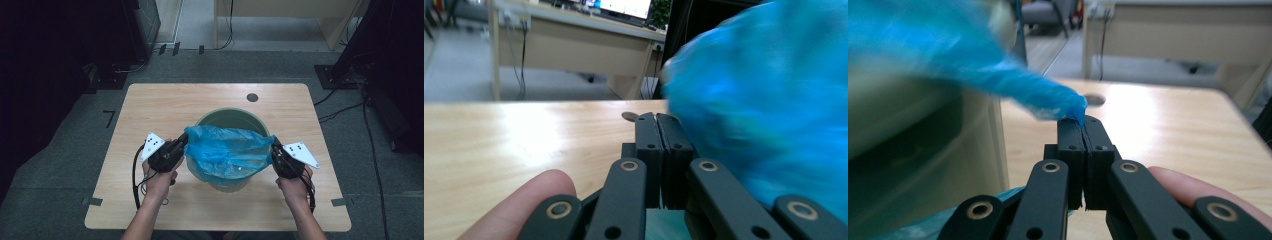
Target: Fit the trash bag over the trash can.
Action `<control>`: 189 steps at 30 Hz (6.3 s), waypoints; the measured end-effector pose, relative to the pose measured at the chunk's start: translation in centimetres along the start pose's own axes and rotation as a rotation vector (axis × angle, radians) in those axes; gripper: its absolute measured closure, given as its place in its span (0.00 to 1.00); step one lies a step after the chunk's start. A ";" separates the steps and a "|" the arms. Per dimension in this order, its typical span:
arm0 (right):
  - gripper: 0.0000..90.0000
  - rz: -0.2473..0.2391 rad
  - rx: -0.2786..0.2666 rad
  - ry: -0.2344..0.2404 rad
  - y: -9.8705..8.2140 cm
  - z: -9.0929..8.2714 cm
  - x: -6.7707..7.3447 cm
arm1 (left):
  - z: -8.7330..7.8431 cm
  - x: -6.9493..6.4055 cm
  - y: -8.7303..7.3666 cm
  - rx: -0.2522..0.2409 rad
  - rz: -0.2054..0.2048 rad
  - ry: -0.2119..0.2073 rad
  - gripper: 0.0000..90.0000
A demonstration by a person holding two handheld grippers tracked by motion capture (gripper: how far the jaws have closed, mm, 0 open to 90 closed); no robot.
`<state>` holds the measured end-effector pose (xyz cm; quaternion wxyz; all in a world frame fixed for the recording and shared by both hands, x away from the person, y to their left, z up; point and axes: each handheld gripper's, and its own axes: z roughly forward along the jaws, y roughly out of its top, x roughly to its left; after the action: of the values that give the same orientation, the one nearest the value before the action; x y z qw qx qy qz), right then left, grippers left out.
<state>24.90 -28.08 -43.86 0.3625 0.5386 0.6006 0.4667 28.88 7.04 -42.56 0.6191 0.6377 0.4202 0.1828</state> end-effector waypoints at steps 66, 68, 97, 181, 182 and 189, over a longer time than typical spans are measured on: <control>0.99 0.024 -0.007 -0.011 -2.5 -3.2 -1.9 | -9.5 -6.8 1.9 -0.164 0.169 -0.137 0.61; 0.99 0.026 -0.006 -0.012 -2.6 -3.2 -2.0 | -9.5 -7.9 1.6 -0.161 0.173 -0.112 0.57; 0.99 -0.012 -0.043 -0.051 -2.7 -3.5 -2.1 | -7.6 -5.1 -2.3 0.153 0.202 -0.061 0.95; 1.00 -0.088 -0.133 -0.086 -1.7 -5.3 -1.4 | -8.6 -3.6 -2.9 0.000 0.446 0.285 0.87; 1.00 -0.099 -0.138 -0.081 -1.6 -5.4 -1.2 | -9.0 -3.2 -2.3 -0.004 0.408 0.258 0.89; 1.00 -0.075 -0.152 -0.099 -1.3 -5.8 -1.7 | -10.8 -2.5 -0.9 -0.033 0.249 -0.089 0.95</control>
<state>19.31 -30.70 -43.42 0.4488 0.5091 0.5645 0.4697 18.97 11.90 -40.84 0.6200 0.6822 0.3071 0.2365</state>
